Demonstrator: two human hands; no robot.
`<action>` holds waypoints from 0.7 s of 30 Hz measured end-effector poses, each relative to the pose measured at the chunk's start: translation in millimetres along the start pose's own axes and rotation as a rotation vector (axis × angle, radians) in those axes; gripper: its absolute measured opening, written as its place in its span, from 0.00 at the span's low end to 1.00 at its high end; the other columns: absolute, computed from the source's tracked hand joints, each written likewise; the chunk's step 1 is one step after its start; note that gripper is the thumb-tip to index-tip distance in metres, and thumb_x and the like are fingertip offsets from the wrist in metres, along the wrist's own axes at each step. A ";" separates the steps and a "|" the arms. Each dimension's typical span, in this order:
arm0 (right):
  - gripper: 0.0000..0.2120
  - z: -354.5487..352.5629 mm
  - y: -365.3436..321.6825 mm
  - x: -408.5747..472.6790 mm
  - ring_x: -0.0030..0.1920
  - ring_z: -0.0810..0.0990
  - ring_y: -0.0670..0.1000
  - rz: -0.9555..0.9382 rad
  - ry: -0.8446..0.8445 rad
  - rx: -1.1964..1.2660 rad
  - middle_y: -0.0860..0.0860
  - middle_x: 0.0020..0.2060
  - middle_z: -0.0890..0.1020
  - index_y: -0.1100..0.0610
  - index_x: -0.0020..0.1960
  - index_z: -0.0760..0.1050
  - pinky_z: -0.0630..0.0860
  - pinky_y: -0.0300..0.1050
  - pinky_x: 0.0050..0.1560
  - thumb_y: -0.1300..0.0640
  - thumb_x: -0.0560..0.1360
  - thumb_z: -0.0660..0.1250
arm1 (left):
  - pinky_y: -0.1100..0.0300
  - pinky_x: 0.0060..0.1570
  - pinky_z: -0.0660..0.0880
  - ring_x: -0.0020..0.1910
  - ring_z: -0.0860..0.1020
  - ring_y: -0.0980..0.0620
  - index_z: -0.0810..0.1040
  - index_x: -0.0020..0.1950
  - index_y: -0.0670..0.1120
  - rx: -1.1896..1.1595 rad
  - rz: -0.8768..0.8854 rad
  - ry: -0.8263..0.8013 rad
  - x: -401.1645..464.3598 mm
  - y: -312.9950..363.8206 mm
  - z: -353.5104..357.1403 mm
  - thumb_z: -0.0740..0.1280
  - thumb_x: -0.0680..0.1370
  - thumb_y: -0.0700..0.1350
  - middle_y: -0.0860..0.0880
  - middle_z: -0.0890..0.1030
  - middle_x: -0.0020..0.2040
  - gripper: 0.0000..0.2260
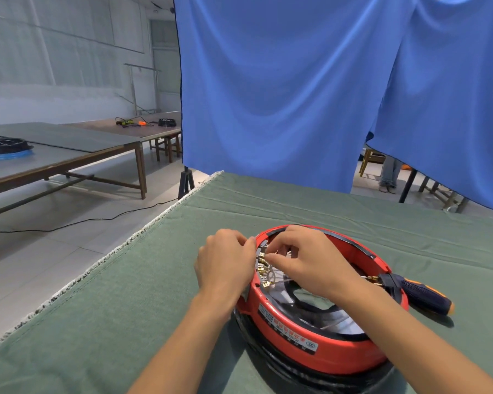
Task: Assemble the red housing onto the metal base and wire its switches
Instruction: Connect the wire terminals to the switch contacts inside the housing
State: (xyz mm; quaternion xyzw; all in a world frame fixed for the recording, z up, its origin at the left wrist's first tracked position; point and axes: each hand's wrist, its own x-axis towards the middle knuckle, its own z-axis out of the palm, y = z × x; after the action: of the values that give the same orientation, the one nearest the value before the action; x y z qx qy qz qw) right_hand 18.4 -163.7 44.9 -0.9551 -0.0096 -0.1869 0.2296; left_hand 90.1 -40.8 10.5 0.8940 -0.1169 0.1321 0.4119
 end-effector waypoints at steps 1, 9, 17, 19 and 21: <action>0.03 -0.8 -1.8 -2.4 0.37 0.73 0.41 -0.010 -0.039 -0.011 0.45 0.38 0.77 0.50 0.42 0.82 0.73 0.47 0.45 0.53 0.72 0.70 | 0.56 0.40 0.70 0.46 0.79 0.42 0.83 0.42 0.49 -0.011 -0.017 -0.018 -0.1 0.5 0.6 0.64 0.75 0.55 0.48 0.84 0.42 0.13; 0.03 -11.2 -8.0 1.1 0.42 0.76 0.45 -0.023 -0.210 -0.146 0.44 0.40 0.78 0.49 0.44 0.82 0.75 0.46 0.46 0.52 0.72 0.71 | 0.54 0.46 0.74 0.50 0.79 0.44 0.83 0.46 0.52 -0.092 -0.077 -0.052 -1.0 2.4 -0.9 0.66 0.74 0.55 0.50 0.84 0.46 0.09; 0.01 -7.2 1.9 -9.3 0.39 0.74 0.44 -0.025 -0.138 -0.079 0.42 0.35 0.74 0.49 0.43 0.82 0.73 0.45 0.44 0.54 0.71 0.73 | 0.53 0.48 0.78 0.44 0.81 0.51 0.83 0.43 0.52 -0.279 -0.155 -0.147 0.1 -2.8 3.1 0.71 0.69 0.60 0.55 0.84 0.40 0.13; 0.01 -6.6 3.3 -10.9 0.39 0.74 0.45 -0.041 -0.124 -0.079 0.43 0.36 0.75 0.49 0.43 0.82 0.72 0.44 0.44 0.55 0.71 0.72 | 0.51 0.47 0.79 0.43 0.82 0.51 0.83 0.41 0.53 -0.313 -0.150 -0.159 0.9 -4.1 4.2 0.71 0.68 0.59 0.55 0.84 0.39 0.12; 0.01 -6.6 5.0 -12.6 0.39 0.74 0.45 -0.045 -0.107 -0.088 0.43 0.37 0.75 0.50 0.43 0.82 0.72 0.44 0.44 0.55 0.72 0.72 | 0.50 0.47 0.79 0.42 0.82 0.51 0.83 0.41 0.53 -0.322 -0.144 -0.165 1.3 -4.3 5.2 0.71 0.68 0.60 0.55 0.84 0.38 0.11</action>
State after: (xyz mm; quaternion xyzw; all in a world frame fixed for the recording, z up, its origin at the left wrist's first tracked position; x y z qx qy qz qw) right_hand 4.8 -170.2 43.6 -0.9724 -0.0350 -0.1408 0.1825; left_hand 93.5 -42.2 4.7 0.8303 -0.1055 0.0081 0.5471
